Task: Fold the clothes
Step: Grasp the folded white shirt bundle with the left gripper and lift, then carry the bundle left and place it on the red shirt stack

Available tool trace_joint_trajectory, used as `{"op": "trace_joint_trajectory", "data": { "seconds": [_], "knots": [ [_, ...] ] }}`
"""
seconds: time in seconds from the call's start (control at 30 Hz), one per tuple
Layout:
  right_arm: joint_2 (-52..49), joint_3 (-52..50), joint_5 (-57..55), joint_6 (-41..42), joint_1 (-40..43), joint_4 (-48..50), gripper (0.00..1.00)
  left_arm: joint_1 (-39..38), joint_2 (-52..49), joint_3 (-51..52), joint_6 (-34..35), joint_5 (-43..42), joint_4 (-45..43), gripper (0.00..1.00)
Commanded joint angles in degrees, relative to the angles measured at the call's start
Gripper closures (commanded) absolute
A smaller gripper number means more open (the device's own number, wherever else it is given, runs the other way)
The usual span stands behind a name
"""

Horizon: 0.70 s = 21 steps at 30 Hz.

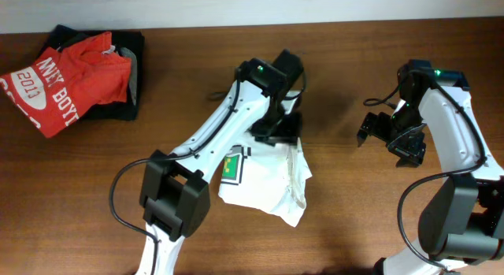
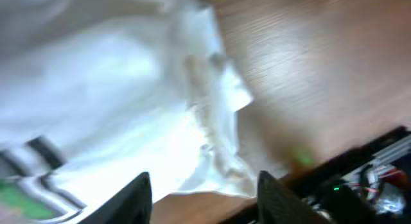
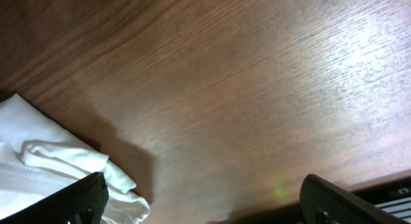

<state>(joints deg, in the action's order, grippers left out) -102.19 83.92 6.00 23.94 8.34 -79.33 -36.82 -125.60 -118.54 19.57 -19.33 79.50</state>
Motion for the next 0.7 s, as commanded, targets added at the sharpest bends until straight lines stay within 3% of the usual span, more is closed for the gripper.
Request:
{"op": "trace_joint_trajectory", "data": {
  "seconds": [0.0, 0.03, 0.23, 0.47, 0.57, 0.67],
  "knots": [
    [0.2, 0.6, -0.5, 0.1, 0.3, -0.1, 0.01, 0.2, -0.1, 3.3, -0.7, 4.2, 0.0, 0.95],
    [0.2, 0.6, -0.5, 0.1, 0.3, -0.1, 0.01, -0.1, -0.1, 5.7, 0.8, 4.1, -2.5, 0.99],
    [0.2, 0.6, -0.5, 0.1, 0.3, -0.1, 0.01, -4.7, -0.2, 19.0, 4.6, 3.7, -22.6, 0.99],
    [0.2, 0.6, -0.5, 0.1, 0.3, -0.1, 0.01, -7.3, -0.2, 19.5, 4.5, 3.7, -32.5, 0.99],
    [0.2, 0.6, -0.5, 0.1, 0.3, -0.1, 0.01, -7.3, 0.6, 17.1, 4.4, 0.9, -29.2, 0.99],
    [0.2, 0.6, -0.5, 0.1, 0.3, -0.1, 0.01, -7.3, 5.6, 12.6, 4.4, 5.1, -16.6, 1.00]
  ]
}}
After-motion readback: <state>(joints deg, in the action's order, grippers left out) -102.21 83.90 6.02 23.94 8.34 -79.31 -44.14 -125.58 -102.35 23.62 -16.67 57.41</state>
